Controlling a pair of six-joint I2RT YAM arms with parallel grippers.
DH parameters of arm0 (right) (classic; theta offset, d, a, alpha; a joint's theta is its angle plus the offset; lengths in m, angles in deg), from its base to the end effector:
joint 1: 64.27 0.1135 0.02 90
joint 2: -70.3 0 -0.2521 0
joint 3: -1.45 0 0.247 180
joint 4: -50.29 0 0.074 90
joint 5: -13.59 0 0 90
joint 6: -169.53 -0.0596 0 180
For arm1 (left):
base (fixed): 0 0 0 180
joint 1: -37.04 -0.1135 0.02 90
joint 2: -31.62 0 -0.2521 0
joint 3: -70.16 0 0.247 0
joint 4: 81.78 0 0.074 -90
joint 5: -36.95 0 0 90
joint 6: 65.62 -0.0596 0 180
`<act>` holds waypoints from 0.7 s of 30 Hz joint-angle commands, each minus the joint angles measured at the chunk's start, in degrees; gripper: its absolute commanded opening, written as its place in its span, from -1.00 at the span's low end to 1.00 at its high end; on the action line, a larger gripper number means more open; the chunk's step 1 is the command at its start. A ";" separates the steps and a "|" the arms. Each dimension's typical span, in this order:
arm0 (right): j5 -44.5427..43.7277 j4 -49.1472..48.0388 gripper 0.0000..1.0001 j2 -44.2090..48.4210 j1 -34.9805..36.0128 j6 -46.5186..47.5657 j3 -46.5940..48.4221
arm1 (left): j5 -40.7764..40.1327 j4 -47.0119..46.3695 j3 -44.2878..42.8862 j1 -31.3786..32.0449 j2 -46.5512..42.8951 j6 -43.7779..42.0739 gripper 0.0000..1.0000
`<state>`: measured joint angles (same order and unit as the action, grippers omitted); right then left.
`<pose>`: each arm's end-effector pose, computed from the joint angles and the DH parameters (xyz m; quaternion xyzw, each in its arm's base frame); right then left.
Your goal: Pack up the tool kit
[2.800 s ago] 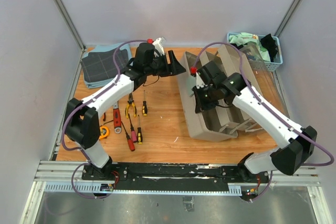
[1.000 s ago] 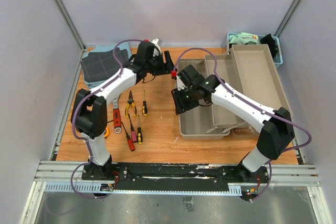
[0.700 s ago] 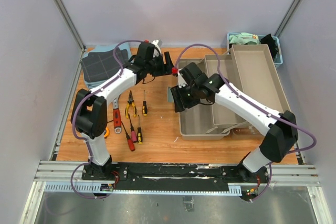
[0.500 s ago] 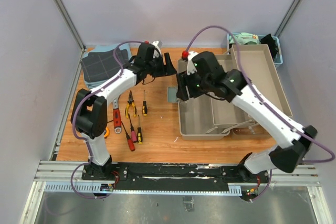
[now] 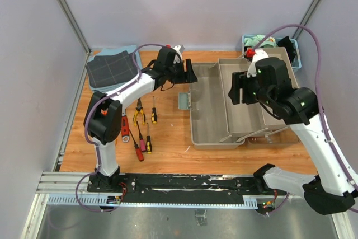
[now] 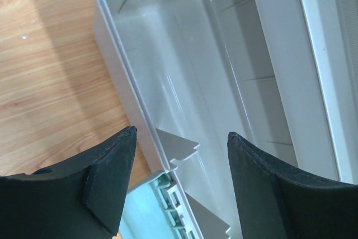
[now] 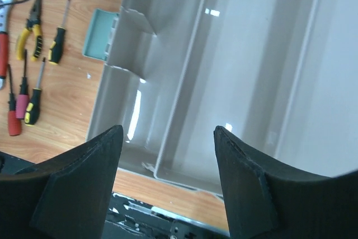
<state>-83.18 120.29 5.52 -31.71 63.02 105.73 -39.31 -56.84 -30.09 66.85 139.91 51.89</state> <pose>0.1875 0.1114 0.4311 -0.0920 0.8623 0.1591 0.4719 0.3872 -0.2381 0.2465 0.0746 0.8711 -0.3195 0.3654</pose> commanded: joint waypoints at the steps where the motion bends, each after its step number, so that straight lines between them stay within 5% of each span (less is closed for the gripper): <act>1: -2.45 5.19 0.35 4.02 -3.36 0.39 -2.48 | -0.88 -0.14 -2.46 1.56 2.88 -1.14 0.40; 13: -3.88 9.23 0.39 10.63 -8.63 0.27 -6.45 | -3.89 0.29 -3.25 2.63 7.02 -2.65 0.39; 16: -3.69 9.18 0.40 10.98 -9.36 0.36 -7.26 | -3.19 0.29 -2.23 2.63 6.74 -3.63 -0.02; 20: -3.44 8.77 0.40 10.99 -9.85 0.52 -7.75 | -1.86 0.61 0.39 2.63 5.08 -6.09 -0.93; 21: -3.37 8.65 0.40 11.05 -10.00 0.53 -7.89 | -1.78 1.09 0.98 2.63 4.68 -6.96 -0.99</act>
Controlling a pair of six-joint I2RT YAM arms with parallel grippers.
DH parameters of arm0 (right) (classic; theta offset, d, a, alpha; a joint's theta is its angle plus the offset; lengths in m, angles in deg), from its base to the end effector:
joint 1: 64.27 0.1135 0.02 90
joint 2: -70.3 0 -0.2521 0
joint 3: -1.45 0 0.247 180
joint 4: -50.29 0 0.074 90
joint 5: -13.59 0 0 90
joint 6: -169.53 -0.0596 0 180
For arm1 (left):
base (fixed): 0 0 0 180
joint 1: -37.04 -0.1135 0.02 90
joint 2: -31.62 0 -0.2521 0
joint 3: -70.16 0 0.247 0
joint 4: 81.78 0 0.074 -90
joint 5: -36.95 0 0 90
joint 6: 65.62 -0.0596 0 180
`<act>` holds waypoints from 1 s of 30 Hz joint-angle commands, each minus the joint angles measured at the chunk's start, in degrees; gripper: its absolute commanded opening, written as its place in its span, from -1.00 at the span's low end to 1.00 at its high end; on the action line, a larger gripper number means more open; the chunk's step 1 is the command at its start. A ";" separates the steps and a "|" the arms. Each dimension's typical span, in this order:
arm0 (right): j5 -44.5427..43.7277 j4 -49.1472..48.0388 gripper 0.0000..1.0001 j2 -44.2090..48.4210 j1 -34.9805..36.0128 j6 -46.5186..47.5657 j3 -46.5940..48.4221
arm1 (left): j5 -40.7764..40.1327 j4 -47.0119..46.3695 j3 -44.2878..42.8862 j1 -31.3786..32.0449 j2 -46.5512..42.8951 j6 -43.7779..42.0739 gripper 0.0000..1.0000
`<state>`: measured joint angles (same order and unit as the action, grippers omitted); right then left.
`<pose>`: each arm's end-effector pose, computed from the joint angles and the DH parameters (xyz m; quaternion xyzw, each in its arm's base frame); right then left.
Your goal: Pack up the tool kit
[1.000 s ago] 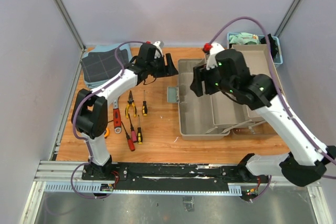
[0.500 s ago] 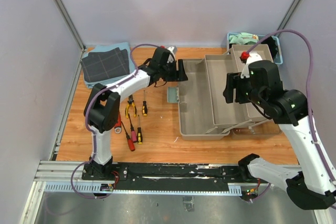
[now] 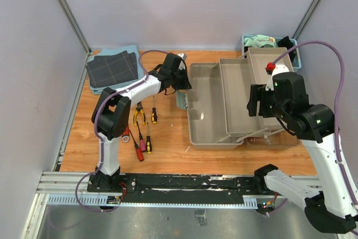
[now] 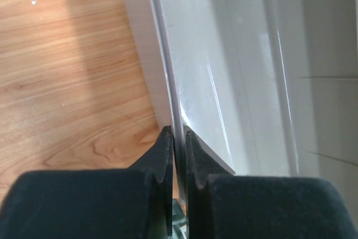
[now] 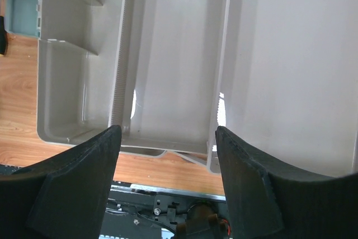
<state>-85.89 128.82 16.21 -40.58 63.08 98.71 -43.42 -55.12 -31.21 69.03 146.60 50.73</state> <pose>0.1510 0.0555 0.4098 -0.0181 0.8860 0.0880 0.4548 0.3915 -0.2563 0.1981 0.0797 0.9013 -0.2707 0.3287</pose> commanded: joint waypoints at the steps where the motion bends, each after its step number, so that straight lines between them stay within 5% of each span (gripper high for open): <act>1: -0.64 -0.01 0.40 0.45 -1.24 0.51 -1.07 | 2.48 -0.26 2.70 0.38 -2.46 -6.64 -0.99; 21: 2.28 -3.17 0.40 1.70 -1.80 -1.32 -4.80 | 4.51 4.10 15.32 -2.90 -16.55 -10.31 -0.98; 26: 3.20 -4.13 0.40 1.48 -1.80 -1.67 -5.60 | 4.27 4.36 15.78 -2.97 -18.95 -9.08 0.04; 30: 2.94 -4.16 0.40 1.50 -1.80 -1.56 -5.60 | 3.06 5.08 13.84 -3.34 -20.75 -8.92 0.32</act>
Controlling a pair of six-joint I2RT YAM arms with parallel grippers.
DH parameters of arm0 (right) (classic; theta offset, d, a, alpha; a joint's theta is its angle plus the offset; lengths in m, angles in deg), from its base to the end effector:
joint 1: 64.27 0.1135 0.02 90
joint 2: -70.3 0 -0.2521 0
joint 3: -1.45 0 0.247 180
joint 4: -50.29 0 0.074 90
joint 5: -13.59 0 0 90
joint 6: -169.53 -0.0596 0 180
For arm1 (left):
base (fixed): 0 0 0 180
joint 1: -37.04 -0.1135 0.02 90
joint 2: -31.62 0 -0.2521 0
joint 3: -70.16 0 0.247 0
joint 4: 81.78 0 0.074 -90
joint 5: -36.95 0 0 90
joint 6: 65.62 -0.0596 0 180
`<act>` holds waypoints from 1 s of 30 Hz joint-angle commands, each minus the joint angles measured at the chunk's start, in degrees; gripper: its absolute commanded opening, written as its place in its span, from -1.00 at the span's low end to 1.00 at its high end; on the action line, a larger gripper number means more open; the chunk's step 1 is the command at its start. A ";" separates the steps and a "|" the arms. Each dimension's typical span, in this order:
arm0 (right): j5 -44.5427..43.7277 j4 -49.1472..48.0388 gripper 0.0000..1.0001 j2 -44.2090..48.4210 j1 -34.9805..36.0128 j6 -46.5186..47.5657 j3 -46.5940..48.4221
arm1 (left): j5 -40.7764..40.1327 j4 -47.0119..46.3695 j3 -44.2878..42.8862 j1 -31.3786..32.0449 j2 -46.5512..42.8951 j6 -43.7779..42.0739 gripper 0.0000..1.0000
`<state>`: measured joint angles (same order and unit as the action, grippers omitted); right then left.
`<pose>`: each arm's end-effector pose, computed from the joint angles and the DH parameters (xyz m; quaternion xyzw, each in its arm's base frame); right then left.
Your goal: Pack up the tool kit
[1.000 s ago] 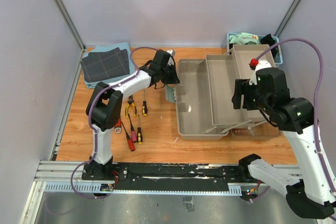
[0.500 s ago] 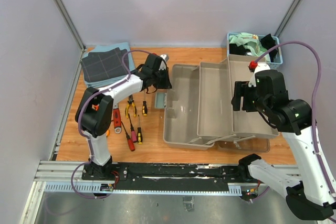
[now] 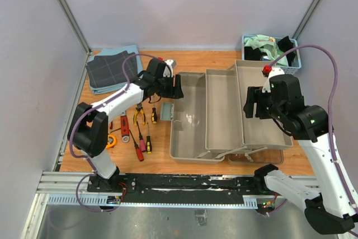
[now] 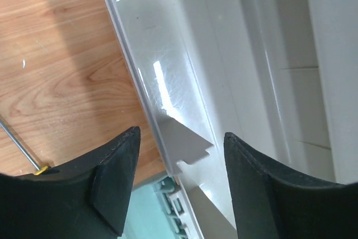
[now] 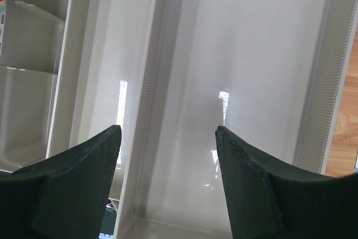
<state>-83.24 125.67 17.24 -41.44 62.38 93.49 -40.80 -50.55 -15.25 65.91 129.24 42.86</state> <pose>0.1573 0.0585 0.3913 -0.0173 0.8912 0.1039 0.4411 0.3362 -0.1998 0.2202 0.1247 0.9058 -0.2476 0.3205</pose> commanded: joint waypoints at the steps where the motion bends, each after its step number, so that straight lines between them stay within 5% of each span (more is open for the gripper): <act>1: 0.14 -0.98 0.40 0.50 -0.94 -0.77 -0.24 | 0.09 0.69 -2.76 -0.66 -4.13 -1.08 0.33; 7: 0.09 -0.85 0.44 -1.67 -0.94 1.30 2.61 | -1.64 4.71 -7.86 -9.57 -9.89 -3.63 0.36; 10: 2.40 -0.86 0.54 -5.43 -0.93 3.93 5.89 | -2.87 8.51 -7.75 -16.52 -13.82 -6.65 0.61; 15: 10.29 -3.80 1.00 -15.25 -0.88 8.16 13.63 | -8.93 13.80 -3.82 -22.90 -18.66 -15.32 0.99; 21: 11.44 -9.01 0.97 -28.49 5.93 7.07 23.52 | -7.65 23.19 -1.51 -24.91 -17.71 -12.35 0.99; 30: 7.59 -12.29 0.97 -43.18 17.68 4.98 34.79 | -7.17 20.12 7.24 -27.46 -17.90 -9.14 0.99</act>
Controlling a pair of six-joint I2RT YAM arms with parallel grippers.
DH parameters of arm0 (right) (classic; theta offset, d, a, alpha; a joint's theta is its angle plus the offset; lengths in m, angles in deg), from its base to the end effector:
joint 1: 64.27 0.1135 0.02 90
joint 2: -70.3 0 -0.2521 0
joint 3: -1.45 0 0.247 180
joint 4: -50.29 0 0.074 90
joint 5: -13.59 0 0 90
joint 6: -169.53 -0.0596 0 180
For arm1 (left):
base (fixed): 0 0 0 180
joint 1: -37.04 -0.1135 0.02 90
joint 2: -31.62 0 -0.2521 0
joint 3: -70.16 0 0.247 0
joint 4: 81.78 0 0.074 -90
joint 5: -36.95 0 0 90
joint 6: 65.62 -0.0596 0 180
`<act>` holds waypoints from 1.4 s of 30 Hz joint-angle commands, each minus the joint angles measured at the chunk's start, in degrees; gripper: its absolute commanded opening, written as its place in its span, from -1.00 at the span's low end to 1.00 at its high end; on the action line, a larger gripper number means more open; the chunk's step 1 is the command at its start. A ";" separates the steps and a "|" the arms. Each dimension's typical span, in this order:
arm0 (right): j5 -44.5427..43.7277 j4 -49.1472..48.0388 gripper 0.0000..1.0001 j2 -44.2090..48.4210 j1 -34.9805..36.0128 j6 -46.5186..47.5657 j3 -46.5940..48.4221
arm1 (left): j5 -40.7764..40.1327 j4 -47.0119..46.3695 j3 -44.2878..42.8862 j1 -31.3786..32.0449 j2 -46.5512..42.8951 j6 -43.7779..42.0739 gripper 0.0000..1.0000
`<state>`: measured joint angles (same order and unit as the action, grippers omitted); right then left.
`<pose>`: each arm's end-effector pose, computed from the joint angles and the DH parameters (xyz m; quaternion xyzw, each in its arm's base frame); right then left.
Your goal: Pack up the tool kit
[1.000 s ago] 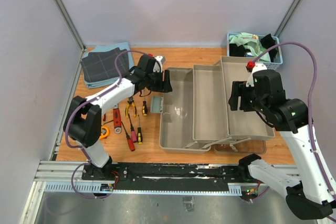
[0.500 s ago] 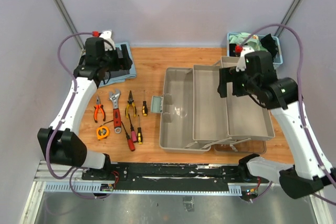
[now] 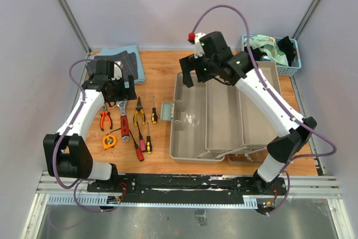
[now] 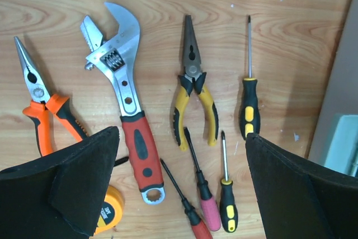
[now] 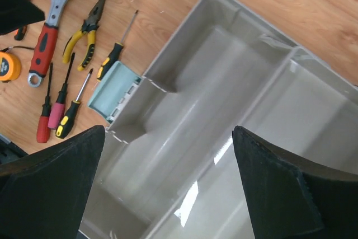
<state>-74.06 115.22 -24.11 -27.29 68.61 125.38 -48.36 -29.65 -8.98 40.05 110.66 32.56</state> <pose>0.2886 0.2204 0.4092 -0.2095 0.8635 0.2028 0.4116 0.3005 -0.0207 0.2563 -0.0293 0.9445 -0.0702 0.3197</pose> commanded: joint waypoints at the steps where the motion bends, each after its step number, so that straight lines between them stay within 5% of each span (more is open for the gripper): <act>1: -1.48 -2.31 0.97 -2.05 4.41 -1.84 2.67 | 1.18 -1.21 1.22 -2.16 2.40 1.23 0.99; 16: -4.45 -2.97 0.97 1.16 5.61 -3.63 -2.39 | 2.57 -3.13 1.27 -5.99 16.36 0.75 0.81; 42: -6.83 -2.62 0.97 3.75 5.58 -3.84 -4.59 | 2.36 -2.23 -3.44 -8.04 25.97 2.26 0.47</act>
<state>-79.50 112.62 -21.47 -22.20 65.31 120.81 -46.31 -32.06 -10.22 32.29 134.79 35.06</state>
